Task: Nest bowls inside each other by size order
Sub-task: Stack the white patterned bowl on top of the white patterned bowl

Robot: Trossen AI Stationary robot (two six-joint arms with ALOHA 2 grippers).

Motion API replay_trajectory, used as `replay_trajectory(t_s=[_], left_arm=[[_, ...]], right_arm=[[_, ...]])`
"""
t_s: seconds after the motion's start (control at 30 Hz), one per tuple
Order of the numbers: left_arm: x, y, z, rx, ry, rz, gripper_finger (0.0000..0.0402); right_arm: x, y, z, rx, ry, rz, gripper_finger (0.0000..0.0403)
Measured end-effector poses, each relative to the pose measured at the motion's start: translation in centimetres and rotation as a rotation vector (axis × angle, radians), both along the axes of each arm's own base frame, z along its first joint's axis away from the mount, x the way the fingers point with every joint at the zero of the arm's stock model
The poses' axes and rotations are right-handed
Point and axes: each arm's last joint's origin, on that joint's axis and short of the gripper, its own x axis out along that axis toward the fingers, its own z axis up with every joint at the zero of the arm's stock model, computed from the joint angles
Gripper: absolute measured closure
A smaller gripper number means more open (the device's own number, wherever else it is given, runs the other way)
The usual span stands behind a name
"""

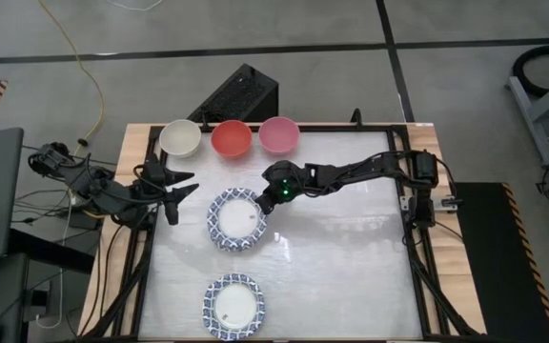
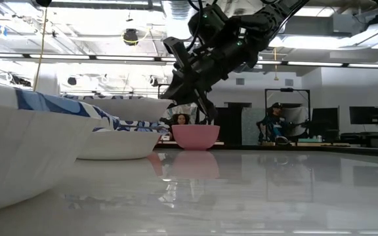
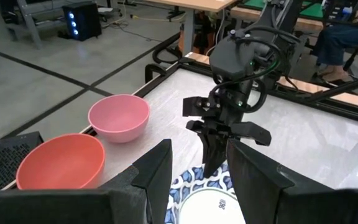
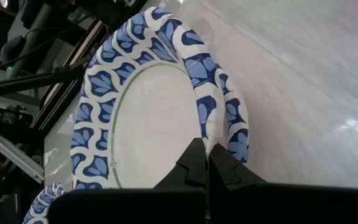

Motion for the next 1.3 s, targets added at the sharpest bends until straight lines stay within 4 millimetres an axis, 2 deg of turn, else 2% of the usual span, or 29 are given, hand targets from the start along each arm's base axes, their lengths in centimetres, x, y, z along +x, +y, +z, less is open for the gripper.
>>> replay_trajectory(t_s=[0.07, 0.23, 0.63, 1.3], left_arm=[[0.0, 0.0, 0.0, 0.0, 0.0, 0.0, 0.026], [0.0, 0.0, 0.0, -0.002, -0.001, -0.001, 0.026], [-0.1, 0.0, -0.3, -0.026, 0.008, 0.007, 0.026], [-0.1, 0.1, -0.4, -0.018, 0.019, 0.009, 0.026]], right_arm=[[0.0, 0.0, 0.0, 0.0, -0.002, 0.001, 0.0394], [1.0, 0.1, -1.6, 0.039, -0.024, 0.026, 0.0394], [1.3, -0.2, -1.1, 0.025, -0.009, 0.019, 0.0394], [1.1, -0.3, -1.4, -0.013, 0.035, 0.018, 0.0395]])
